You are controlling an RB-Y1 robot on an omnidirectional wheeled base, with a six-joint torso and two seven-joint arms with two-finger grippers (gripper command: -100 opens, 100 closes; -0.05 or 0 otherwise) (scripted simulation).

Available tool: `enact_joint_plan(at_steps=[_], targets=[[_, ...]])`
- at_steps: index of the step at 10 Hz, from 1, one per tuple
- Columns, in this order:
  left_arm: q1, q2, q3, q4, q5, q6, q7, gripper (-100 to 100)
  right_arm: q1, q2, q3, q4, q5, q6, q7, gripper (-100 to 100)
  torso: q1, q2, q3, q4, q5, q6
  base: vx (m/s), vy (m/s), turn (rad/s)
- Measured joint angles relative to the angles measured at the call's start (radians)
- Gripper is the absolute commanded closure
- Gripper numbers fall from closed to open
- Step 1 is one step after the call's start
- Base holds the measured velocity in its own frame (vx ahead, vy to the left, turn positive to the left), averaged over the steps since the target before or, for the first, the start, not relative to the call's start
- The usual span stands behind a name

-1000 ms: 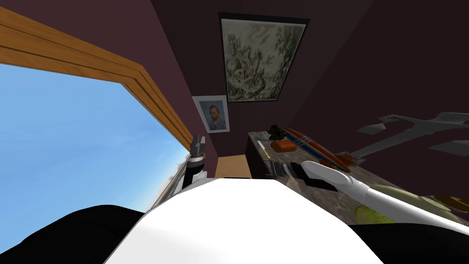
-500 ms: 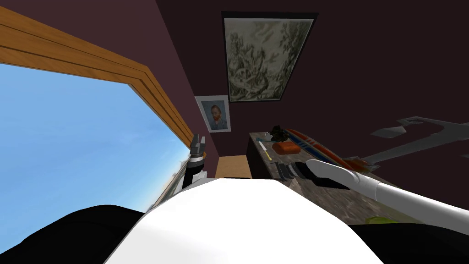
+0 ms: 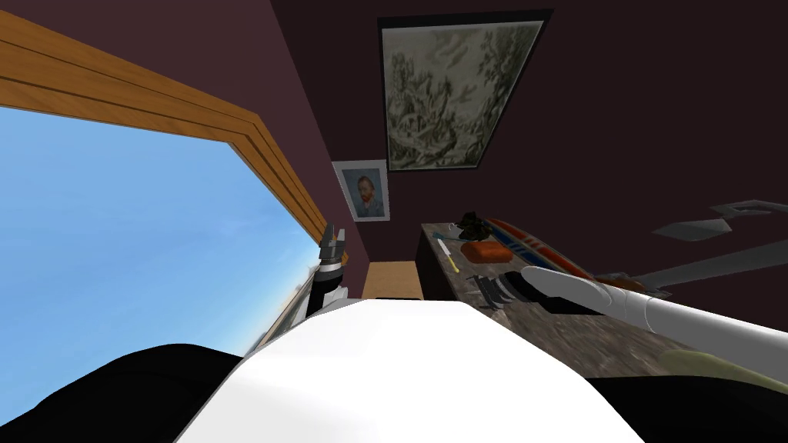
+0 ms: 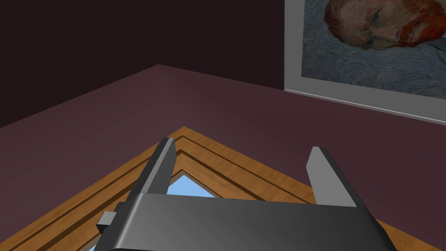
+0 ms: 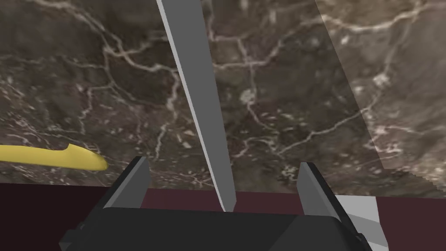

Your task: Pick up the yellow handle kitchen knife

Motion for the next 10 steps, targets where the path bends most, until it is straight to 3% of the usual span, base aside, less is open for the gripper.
enact_joint_plan(at_steps=[1, 4, 5, 6, 7, 8, 10], targets=[[0.000, 0.000, 0.000, 0.000, 0.000, 0.000, 0.000, 0, 0.010, -0.030, -0.001, 0.014, 0.002, -0.004, 0.012, -100, 0.000, 0.000, 0.000, 0.000, 0.000, 0.000, 0.014, -0.028, 0.084], [0.000, 0.000, 0.000, 0.000, 0.000, 0.000, 0.000, 0, 0.010, -0.109, 0.040, 0.028, 0.078, -0.004, 0.000, -100, -0.001, 0.000, 0.000, 0.000, 0.000, 0.000, 0.010, -0.036, 0.098], [0.000, 0.000, 0.000, 0.000, 0.000, 0.000, 0.000, 0, 0.037, -0.152, 0.044, 0.035, 0.077, 0.006, 0.013, -100, -0.001, 0.000, 0.000, 0.000, 0.000, 0.000, 0.007, -0.036, 0.023], [0.000, 0.000, 0.000, 0.000, 0.000, 0.000, 0.000, 0, 0.023, -0.150, 0.054, 0.051, 0.095, -0.001, 0.019, -100, -0.001, 0.000, 0.000, 0.000, -0.001, 0.000, 0.002, -0.012, 0.000], [0.000, 0.000, 0.000, 0.000, 0.000, 0.000, 0.000, 0, 0.021, -0.148, 0.055, 0.053, 0.098, -0.005, 0.020, 0, 0.000, 0.000, 0.000, 0.000, 0.000, 0.000, 0.000, 0.000, 0.000], [0.000, 0.000, 0.000, 0.000, 0.000, 0.000, 0.000, 0, 0.021, -0.148, 0.055, 0.052, 0.097, -0.005, 0.020, -100, 0.001, 0.001, 0.000, 0.000, 0.000, 0.000, 0.010, 0.011, 0.089], [0.000, 0.000, 0.000, 0.000, 0.000, 0.000, 0.000, 0, 0.032, -0.113, 0.072, 0.081, 0.113, 0.015, 0.036, -100, 0.002, 0.000, 0.000, 0.000, 0.000, 0.000, 0.010, 0.013, 0.048]])
